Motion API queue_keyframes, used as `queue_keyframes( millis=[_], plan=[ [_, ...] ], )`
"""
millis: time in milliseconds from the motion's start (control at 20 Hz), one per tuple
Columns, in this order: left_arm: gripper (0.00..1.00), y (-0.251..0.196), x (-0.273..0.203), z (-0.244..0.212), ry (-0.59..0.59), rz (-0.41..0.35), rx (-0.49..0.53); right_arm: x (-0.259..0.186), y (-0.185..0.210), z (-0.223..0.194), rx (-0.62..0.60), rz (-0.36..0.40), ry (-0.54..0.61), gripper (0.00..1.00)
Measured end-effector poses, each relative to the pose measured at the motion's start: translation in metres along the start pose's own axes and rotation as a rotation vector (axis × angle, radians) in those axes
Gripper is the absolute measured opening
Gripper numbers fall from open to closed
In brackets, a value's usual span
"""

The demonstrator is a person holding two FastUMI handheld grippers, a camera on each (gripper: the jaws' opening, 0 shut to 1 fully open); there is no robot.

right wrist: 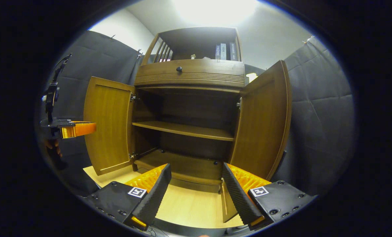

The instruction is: Open the right door of the double-door shoe cabinet with the right hand, and open the left door with the left hand.

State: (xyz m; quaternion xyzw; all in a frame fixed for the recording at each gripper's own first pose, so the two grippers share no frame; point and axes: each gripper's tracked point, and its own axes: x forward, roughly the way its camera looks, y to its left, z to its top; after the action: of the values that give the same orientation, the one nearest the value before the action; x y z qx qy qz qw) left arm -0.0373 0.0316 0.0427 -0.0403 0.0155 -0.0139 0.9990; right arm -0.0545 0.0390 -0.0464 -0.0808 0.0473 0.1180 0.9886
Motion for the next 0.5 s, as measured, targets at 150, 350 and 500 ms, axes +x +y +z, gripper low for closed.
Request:
queue_keyframes(
  millis=[150,350,500],
  plan=[
    [0.29,-0.01,0.003,-0.007,0.025,0.019,-0.029,-0.007,-0.007,0.002,0.005,-0.032,-0.018,0.94],
    [0.59,-0.012,0.01,-0.009,0.037,0.015,-0.027,-0.007,-0.016,-0.002,0.039,-0.063,-0.013,0.94],
    [0.82,-0.006,0.011,-0.001,0.024,0.032,-0.006,-0.002,-0.021,-0.001,0.071,-0.082,-0.01,0.94]
  ],
)
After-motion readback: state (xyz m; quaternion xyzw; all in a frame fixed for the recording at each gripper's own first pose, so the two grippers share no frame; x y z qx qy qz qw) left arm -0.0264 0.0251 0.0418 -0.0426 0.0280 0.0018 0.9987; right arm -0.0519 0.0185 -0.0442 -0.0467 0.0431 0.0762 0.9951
